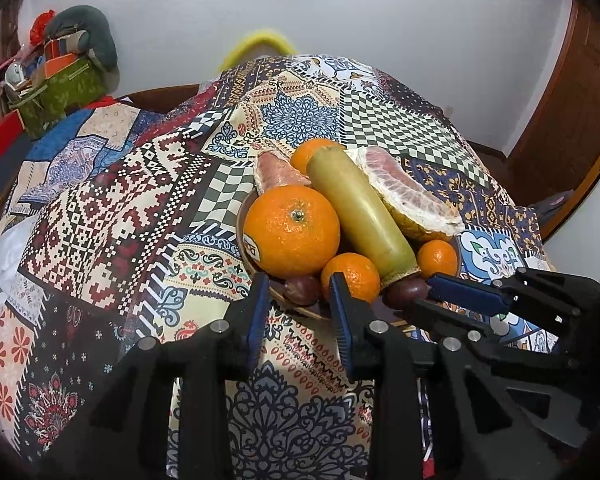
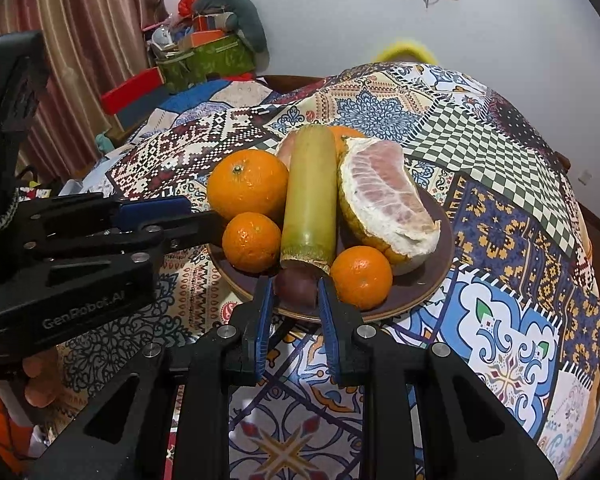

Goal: Organize fruits

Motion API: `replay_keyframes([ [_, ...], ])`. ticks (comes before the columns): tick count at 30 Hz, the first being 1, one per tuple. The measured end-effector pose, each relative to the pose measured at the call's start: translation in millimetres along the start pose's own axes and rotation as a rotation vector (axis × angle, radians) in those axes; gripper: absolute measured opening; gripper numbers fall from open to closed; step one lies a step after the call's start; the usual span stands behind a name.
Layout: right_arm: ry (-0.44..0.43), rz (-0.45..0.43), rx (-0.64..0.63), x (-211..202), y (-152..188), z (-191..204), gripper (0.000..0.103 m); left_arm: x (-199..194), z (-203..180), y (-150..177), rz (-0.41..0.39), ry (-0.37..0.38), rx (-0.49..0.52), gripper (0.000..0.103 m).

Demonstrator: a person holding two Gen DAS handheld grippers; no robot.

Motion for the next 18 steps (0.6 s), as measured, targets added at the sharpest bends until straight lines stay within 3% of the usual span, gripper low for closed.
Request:
replay_keyframes([
  [8,0.01,-0.033,0.003,-20.7,-3.2,2.2,0.025,-32.5,-1.6,-1.8,-0.053,-0.003,0.005,0.031],
  [18,0.085,-0.253,0.009,-126.8,-21.8,11.8,0.025,-131.4,-14.6,-13.4,-0.224,0.014,0.014,0.031],
])
Point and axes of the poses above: each gripper's, at about its wrist camera, not at the fingertips, and x roughly the way its jaws point, z to its left, y to its underside, the point moved 6 cm from there along x, roughly the way its jaws point, and after that the axes turned 3 degrees about -y, right-handed, at the moved point
